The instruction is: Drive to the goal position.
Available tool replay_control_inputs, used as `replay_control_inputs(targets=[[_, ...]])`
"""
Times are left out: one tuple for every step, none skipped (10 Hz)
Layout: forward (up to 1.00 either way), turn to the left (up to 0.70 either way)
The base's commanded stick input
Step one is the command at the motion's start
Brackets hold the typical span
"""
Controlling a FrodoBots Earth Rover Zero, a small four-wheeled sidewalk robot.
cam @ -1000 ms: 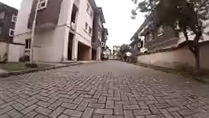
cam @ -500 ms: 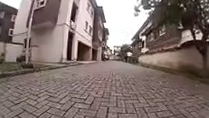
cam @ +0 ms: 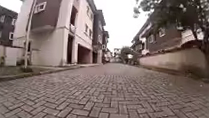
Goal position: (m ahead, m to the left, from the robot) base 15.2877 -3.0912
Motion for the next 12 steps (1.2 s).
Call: replay_control_inputs(targets=[[0.70,0.00],[0.70,0.00],[0.70,0.00],[0.70,0.00],[0.70,0.00],[0.70,0.00],[0.70,0.00],[0.70,0.00],[0.70,0.00],[0.70,0.00],[0.70,0.00],[0.70,0.00]])
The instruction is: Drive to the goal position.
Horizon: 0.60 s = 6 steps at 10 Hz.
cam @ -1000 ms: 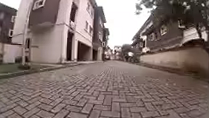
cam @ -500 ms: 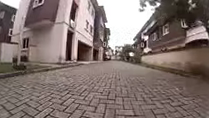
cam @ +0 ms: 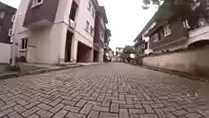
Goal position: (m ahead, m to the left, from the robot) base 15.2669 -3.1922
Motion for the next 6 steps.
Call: replay_control_inputs(targets=[[0.70,0.00],[0.70,0.00],[0.70,0.00],[0.70,0.00],[0.70,0.00],[0.70,0.00]])
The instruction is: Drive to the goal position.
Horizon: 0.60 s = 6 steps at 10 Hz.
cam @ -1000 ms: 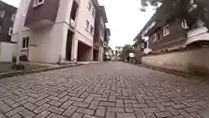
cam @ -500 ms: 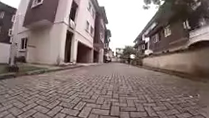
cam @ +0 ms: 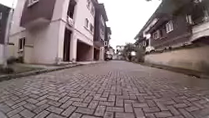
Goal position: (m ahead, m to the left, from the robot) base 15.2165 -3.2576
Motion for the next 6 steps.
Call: replay_control_inputs(targets=[[0.70,0.00],[0.70,0.00],[0.70,0.00],[0.70,0.00],[0.70,-0.02],[0.70,-0.12]])
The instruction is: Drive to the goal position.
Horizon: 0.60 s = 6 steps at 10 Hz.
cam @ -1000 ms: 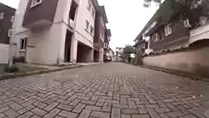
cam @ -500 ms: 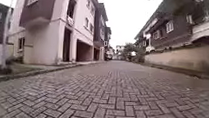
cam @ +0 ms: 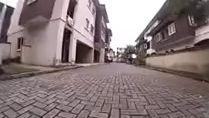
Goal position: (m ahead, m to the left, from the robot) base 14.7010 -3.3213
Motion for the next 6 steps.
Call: replay_control_inputs(targets=[[0.70,-0.22],[0.70,-0.29],[0.70,-0.33],[0.70,-0.35],[0.70,-0.35],[0.70,-0.13]])
